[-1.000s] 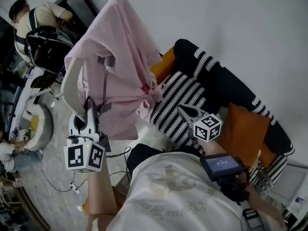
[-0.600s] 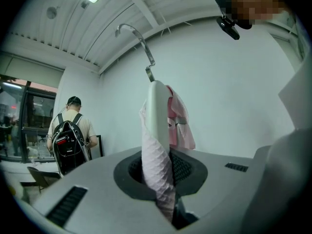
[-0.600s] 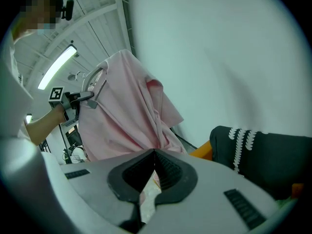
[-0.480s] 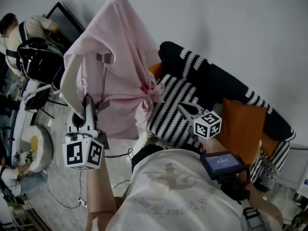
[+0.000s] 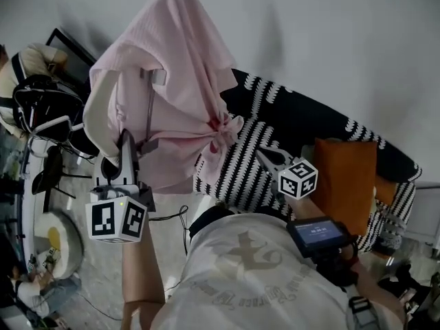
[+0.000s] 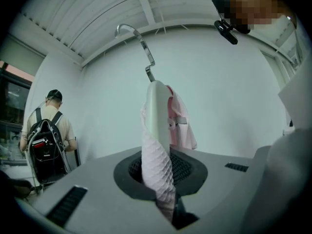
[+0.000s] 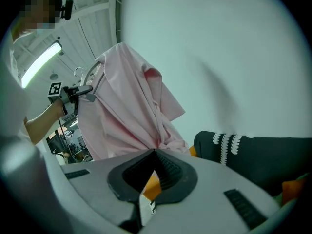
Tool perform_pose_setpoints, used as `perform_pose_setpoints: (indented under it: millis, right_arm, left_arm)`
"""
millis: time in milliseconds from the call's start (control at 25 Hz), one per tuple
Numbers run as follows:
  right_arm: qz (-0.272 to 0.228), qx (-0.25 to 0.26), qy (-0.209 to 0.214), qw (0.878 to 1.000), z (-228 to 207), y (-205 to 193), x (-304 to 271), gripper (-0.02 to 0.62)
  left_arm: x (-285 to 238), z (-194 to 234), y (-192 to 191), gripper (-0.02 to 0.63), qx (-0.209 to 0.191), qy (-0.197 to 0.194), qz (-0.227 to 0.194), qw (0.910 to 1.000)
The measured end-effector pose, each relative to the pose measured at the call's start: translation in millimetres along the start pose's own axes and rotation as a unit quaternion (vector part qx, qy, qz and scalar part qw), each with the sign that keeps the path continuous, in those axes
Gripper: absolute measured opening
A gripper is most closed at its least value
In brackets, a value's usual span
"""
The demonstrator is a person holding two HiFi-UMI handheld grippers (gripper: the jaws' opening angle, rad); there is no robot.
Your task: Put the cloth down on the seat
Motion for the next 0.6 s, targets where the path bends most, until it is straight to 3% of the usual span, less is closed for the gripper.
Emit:
perform_pose_setpoints:
  millis: [320,600]
  right_arm:
    - [-0.007,-0.012,-0.045,0.999,4,-23,-6,0.015]
    - [-0.014,-0.017,-0.095,0.995,-12,-18,1,0.015]
  left_arm:
    - [-25,19,-5,0.041,-0.006,-0.05,-0.009,0.9987]
    - [-70,16,-17,0.041,-0.006,-0.101,0.002,0.9948]
Point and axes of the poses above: the fingertips, and each gripper's own axes: x backward along the fingers, z to its left, y out of its top, the point moved 4 cm from there along x, backward along the fingers, and after that the axes turned 8 degrees about x, right-handed, at the moved point
